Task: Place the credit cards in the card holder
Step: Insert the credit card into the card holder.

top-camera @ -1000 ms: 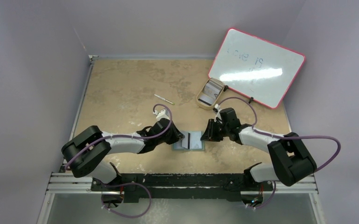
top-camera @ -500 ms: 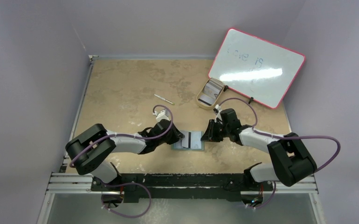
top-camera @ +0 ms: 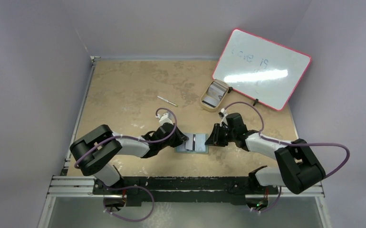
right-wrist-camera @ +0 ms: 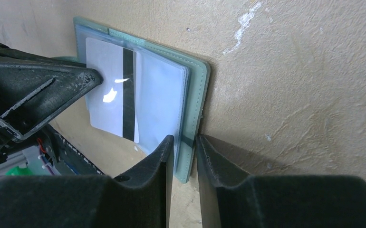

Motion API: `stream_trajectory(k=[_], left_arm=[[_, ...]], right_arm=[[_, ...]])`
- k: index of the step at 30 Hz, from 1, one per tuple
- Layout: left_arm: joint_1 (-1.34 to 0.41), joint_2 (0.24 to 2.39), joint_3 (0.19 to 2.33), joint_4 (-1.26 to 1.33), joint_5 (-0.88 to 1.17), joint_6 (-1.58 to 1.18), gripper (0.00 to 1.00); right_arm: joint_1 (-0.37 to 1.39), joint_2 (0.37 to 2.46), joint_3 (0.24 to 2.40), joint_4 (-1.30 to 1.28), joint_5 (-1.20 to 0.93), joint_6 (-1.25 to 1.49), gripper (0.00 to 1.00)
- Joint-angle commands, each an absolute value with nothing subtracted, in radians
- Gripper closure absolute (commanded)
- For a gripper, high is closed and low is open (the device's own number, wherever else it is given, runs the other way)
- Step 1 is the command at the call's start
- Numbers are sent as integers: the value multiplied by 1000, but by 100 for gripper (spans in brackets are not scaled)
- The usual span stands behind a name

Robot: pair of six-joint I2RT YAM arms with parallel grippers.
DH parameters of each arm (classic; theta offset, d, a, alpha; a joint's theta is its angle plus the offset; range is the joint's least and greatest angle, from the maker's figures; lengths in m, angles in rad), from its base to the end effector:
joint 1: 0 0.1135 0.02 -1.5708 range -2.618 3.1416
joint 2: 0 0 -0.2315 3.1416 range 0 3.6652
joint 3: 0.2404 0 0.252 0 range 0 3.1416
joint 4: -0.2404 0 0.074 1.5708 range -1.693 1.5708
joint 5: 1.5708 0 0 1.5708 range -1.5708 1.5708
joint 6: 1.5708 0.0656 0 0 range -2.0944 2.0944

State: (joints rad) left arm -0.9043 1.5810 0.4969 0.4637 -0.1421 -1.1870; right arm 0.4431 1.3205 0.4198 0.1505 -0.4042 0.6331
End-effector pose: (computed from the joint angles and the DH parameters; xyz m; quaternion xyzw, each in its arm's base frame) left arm 0.1946 -0.2323 0.0759 -0.1571 0.8735 -0.3632 0.2834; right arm 0.2238 0.1348 0.0916 0.0055 0.9019 0.3583 0.2412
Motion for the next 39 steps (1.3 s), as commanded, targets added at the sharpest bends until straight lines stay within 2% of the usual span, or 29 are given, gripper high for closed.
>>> stream_trajectory(k=[1,7,39], left_arm=[[-908,1604,488,403,-198,-1125,100],[-945,1619,557,334,-228,-993,100],[-991,1576,660,125,-332,-890,100]], right_arm=[[448,1294,412,149,-429,647,74],[446,1299,417,163,-458,653,77],[447,1265,409,156,-413,707,79]])
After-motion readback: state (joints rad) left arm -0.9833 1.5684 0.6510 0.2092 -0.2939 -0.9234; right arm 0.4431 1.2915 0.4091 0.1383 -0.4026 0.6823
